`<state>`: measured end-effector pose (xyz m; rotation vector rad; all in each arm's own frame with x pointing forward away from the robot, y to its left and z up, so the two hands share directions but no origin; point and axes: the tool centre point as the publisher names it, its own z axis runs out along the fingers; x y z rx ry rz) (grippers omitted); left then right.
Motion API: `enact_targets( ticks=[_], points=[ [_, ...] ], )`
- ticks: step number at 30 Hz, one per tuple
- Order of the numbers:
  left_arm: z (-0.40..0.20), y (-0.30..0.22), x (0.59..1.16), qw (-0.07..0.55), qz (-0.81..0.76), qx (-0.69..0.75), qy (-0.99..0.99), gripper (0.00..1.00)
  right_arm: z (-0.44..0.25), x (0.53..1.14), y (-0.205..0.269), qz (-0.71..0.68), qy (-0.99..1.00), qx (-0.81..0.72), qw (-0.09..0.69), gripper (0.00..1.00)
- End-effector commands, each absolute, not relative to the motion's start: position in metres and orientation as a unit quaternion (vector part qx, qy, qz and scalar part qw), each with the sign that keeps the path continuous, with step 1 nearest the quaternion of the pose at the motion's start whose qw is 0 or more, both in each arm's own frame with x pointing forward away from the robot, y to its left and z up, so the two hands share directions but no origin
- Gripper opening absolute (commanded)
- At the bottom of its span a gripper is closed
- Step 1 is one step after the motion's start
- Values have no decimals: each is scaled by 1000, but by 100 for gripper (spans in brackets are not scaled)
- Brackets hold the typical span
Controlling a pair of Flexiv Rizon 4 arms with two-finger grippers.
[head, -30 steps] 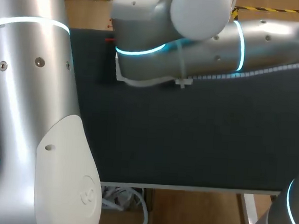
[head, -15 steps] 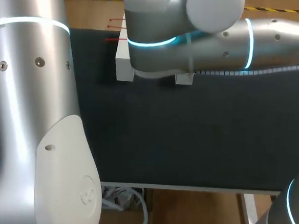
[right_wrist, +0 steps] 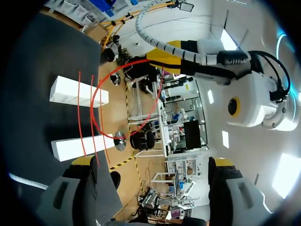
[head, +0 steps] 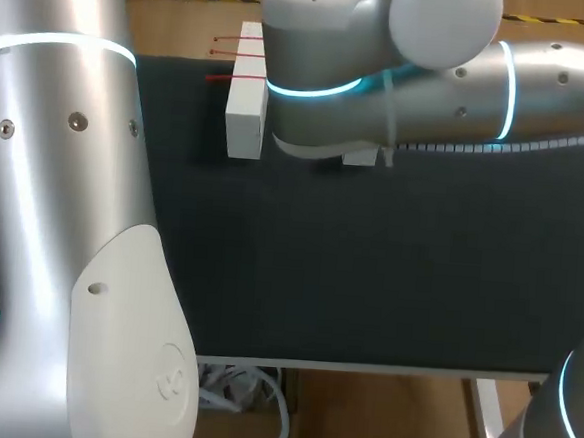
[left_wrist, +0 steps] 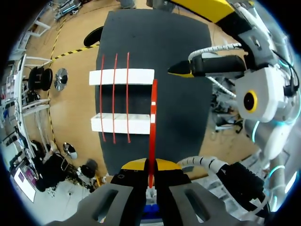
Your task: Grab the tape and strap the tape.
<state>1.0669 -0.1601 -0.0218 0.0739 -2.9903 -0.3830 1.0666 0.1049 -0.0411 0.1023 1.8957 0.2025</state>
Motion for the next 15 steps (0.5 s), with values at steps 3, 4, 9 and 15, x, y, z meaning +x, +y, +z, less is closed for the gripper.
enact_targets(
  ticks=[3, 4, 9, 15],
  points=[
    [-29, -141, 1058, 236, -134, 85, -959, 0, -39, 1066, 104, 86, 812, 42, 575, 100],
    [-32, -134, 1053, 236, -127, 100, -958, 0, -39, 1066, 104, 86, 812, 42, 575, 100],
    [-40, -102, 1035, 222, -123, 162, -954, 0, -39, 1066, 104, 86, 812, 42, 575, 100],
    [-44, -58, 1027, 204, -115, 228, -945, 0, -39, 1066, 104, 86, 812, 42, 575, 100]
  ],
)
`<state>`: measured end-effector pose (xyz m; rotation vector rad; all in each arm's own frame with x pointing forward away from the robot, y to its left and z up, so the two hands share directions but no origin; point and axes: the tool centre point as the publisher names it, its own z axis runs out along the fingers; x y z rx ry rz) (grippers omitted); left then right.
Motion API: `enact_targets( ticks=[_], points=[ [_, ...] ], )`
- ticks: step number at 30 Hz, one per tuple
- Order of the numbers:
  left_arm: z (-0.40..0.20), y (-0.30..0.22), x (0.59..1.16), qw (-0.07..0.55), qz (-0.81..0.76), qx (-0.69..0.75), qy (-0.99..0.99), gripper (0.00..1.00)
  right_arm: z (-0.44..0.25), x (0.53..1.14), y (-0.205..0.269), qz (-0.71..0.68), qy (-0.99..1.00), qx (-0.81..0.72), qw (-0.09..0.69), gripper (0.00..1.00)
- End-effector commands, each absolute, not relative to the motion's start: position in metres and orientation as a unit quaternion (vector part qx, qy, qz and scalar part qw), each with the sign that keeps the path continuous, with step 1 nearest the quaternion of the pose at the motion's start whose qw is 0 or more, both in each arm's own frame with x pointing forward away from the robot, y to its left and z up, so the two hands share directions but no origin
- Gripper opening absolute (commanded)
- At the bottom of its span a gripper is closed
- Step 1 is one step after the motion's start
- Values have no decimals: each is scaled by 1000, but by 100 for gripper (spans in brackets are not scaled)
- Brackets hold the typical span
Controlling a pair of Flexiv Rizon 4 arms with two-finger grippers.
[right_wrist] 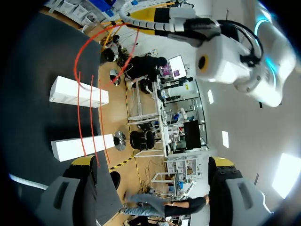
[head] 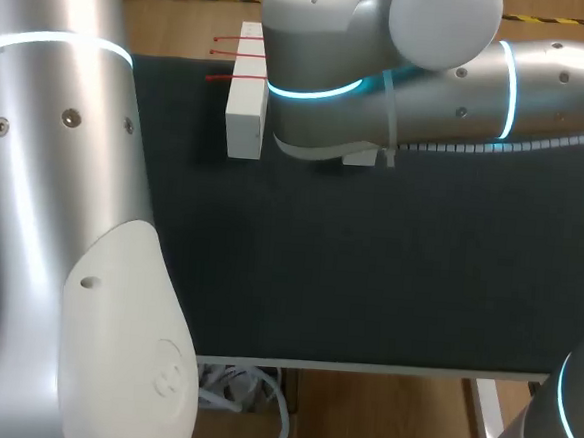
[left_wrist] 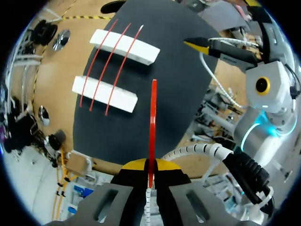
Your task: Grab the tape and strap the tape.
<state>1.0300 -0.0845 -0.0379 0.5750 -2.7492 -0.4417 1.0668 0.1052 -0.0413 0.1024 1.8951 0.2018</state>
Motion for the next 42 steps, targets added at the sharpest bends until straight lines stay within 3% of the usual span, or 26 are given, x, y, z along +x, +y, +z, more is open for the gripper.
enact_targets(
  ticks=[1, 9, 18, 19, 20, 42],
  points=[
    [-43, -51, 1027, 203, -125, 234, -943, 0, -39, 1066, 104, 86, 812, 42, 575, 100],
    [-38, 9, 1022, 198, -130, 315, -919, 0, -39, 1066, 104, 86, 812, 42, 575, 100],
    [-41, 45, 1007, 235, -135, 360, -893, 0, -39, 1066, 104, 86, 812, 42, 575, 100],
    [-41, 45, 1007, 235, -135, 360, -893, 67, -39, 1066, 104, 86, 812, 42, 575, 100],
    [-41, 45, 1007, 235, -135, 360, -893, 100, -39, 1066, 104, 86, 812, 42, 575, 100],
    [-41, 45, 1007, 235, -135, 360, -893, 100, -39, 1066, 104, 86, 812, 42, 575, 100]
  ],
)
